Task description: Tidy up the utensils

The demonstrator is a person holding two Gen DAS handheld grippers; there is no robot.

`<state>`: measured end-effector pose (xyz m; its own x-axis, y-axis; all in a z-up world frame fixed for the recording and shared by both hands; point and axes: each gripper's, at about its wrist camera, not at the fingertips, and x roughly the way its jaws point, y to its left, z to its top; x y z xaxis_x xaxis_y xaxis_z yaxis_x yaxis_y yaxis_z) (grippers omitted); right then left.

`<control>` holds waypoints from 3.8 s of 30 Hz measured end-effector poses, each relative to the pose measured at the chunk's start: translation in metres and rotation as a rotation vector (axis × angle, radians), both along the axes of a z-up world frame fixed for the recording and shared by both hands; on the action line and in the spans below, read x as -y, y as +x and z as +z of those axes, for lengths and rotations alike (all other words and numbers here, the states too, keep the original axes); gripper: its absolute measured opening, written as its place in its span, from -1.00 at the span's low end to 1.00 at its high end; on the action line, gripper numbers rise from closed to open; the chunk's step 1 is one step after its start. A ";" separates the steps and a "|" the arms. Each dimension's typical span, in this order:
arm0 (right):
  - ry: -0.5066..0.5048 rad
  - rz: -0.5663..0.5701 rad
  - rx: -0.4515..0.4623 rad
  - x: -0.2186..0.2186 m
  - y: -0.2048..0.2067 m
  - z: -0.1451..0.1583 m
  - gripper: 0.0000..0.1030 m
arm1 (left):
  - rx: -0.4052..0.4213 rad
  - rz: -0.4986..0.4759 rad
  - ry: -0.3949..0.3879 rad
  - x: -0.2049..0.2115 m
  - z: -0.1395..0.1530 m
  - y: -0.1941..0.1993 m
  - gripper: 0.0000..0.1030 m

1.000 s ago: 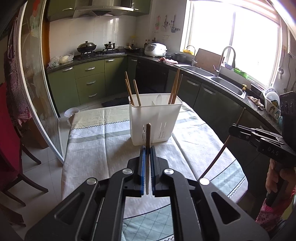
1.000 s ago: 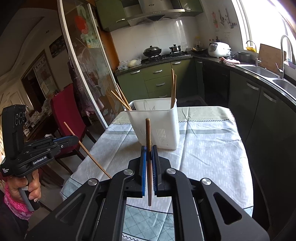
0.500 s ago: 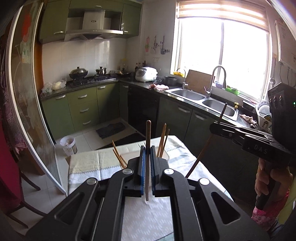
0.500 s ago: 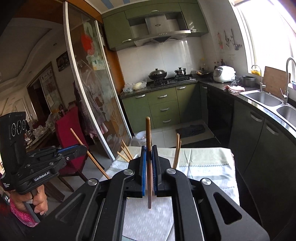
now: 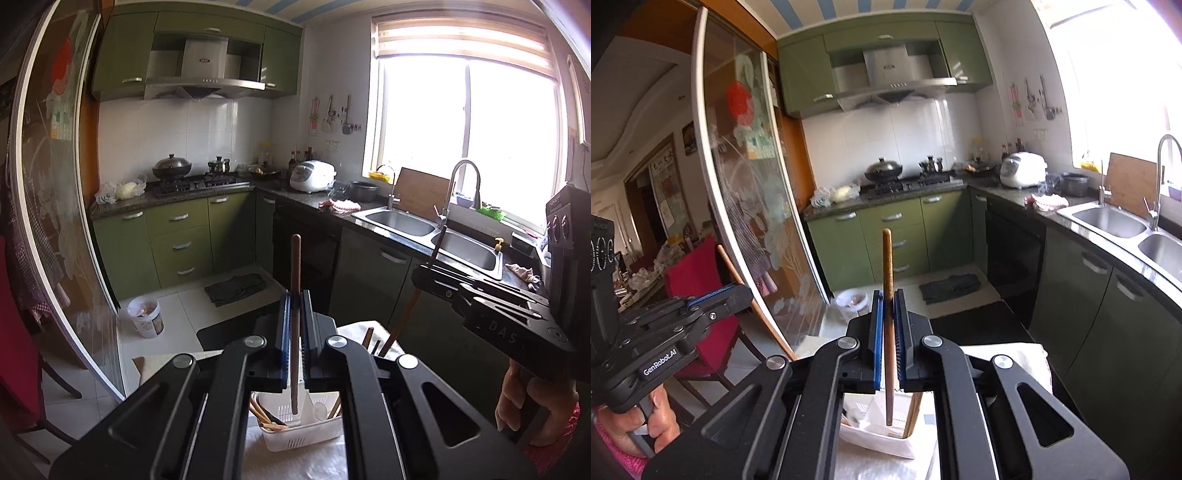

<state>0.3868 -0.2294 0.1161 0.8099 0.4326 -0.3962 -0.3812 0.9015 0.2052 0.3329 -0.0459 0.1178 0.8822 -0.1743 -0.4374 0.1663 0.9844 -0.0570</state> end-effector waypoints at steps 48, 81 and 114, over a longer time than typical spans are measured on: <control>-0.121 -0.116 0.114 0.045 -0.271 -0.145 0.91 | 0.097 0.274 0.007 -0.027 -0.105 -0.262 0.87; -0.117 -0.099 0.107 0.038 -0.288 -0.140 0.91 | -0.017 0.285 -0.014 -0.034 -0.131 -0.283 0.87; -0.104 -0.105 0.106 0.038 -0.287 -0.142 0.91 | -0.017 0.279 -0.010 -0.032 -0.129 -0.285 0.87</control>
